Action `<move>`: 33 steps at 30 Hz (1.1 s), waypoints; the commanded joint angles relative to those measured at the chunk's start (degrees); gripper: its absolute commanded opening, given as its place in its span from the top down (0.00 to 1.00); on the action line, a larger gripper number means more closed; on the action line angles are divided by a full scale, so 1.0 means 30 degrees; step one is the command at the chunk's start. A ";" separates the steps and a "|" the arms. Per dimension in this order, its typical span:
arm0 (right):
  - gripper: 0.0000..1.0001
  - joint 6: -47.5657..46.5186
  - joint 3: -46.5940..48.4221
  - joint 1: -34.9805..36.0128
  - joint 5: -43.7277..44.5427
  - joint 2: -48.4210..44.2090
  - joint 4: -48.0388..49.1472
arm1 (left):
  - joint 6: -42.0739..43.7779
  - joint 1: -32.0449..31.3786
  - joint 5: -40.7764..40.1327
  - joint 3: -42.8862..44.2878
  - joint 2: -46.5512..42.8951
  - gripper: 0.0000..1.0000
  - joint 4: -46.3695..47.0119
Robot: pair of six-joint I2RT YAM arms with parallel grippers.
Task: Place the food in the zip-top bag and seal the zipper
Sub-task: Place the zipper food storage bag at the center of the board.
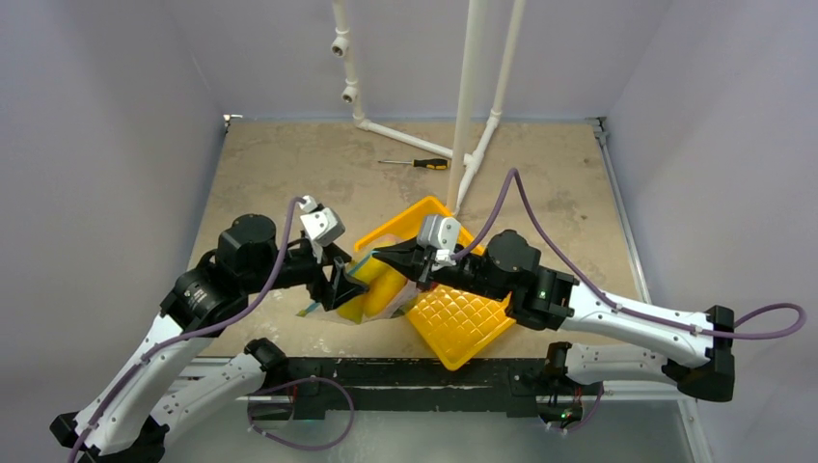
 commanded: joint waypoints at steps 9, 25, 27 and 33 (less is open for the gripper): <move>1.00 0.0413 0.1287 0.0244 -0.0182 -0.0209 0.2825 | -0.0233 -0.0065 0.0471 -0.0706 0.0326 0.75 0.0595; 1.00 0.0608 0.1111 0.0244 0.1389 -0.0678 0.1970 | -0.0416 -0.0079 -0.1531 -0.0009 0.0643 1.00 0.1231; 1.00 0.0658 0.1078 0.0244 0.1924 -0.0748 0.1776 | -0.0495 -0.0058 -0.2170 0.0043 0.0625 1.00 0.1351; 0.80 0.1087 0.0922 0.0244 0.4251 -0.0940 0.1597 | -0.0674 -0.0076 -0.4191 0.0440 0.0425 1.00 0.1613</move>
